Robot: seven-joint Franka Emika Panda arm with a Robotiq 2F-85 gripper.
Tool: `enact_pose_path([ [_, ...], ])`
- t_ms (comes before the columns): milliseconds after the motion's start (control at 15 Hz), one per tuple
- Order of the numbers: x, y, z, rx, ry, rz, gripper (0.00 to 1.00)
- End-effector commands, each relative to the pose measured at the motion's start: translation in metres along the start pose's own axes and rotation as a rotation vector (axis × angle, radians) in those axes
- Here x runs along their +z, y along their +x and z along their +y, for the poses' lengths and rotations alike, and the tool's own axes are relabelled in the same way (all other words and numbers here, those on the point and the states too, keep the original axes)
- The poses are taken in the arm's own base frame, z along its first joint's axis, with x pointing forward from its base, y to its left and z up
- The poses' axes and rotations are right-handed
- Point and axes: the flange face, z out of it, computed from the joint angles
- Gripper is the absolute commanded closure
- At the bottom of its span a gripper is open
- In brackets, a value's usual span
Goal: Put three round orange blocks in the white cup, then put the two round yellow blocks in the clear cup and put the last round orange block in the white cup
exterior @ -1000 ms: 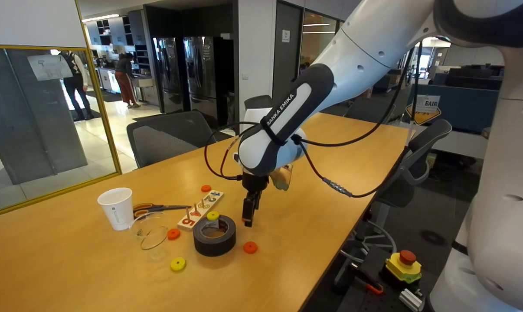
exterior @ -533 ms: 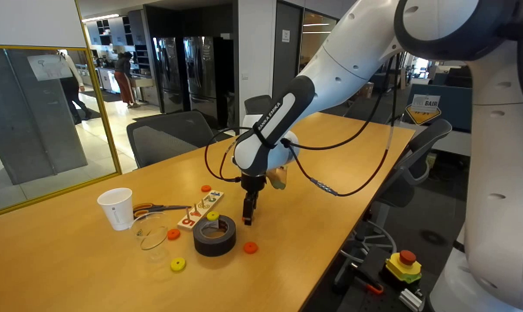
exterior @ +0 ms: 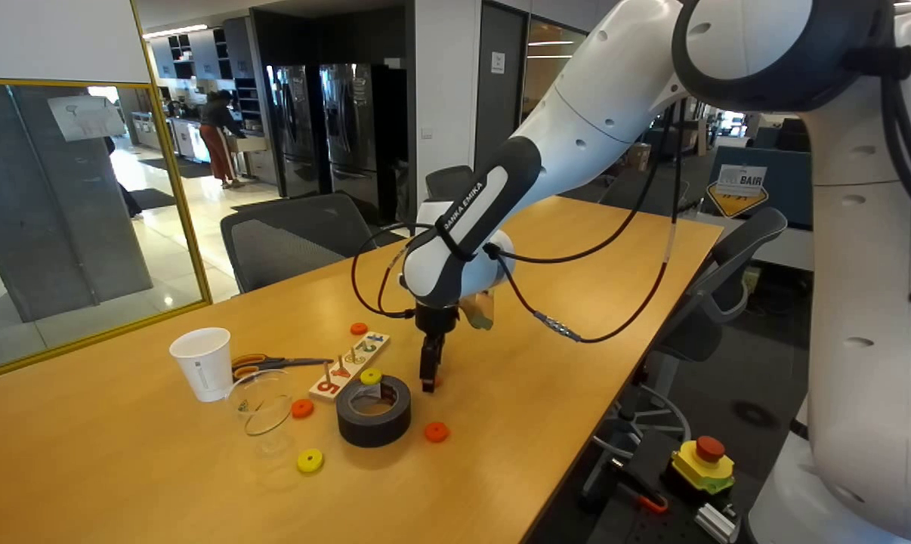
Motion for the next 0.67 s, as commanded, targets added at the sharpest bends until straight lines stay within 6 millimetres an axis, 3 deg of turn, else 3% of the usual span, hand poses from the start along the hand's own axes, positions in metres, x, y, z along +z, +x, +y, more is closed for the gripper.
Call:
enact_pose_path([
  [0, -0.0039, 0.0072, 0.002, -0.021, -0.014, -0.012, 0.0],
  [67, -0.0036, 0.0069, 0.0019, -0.024, -0.016, -0.017, 0.0],
  [133, -0.0034, 0.0066, 0.0015, -0.029, -0.021, -0.023, 0.25],
  [200, -0.0032, 0.0067, 0.0011, -0.034, -0.025, -0.028, 0.28],
  [600, -0.0042, 0.0086, 0.0017, -0.052, -0.043, -0.043, 0.73],
])
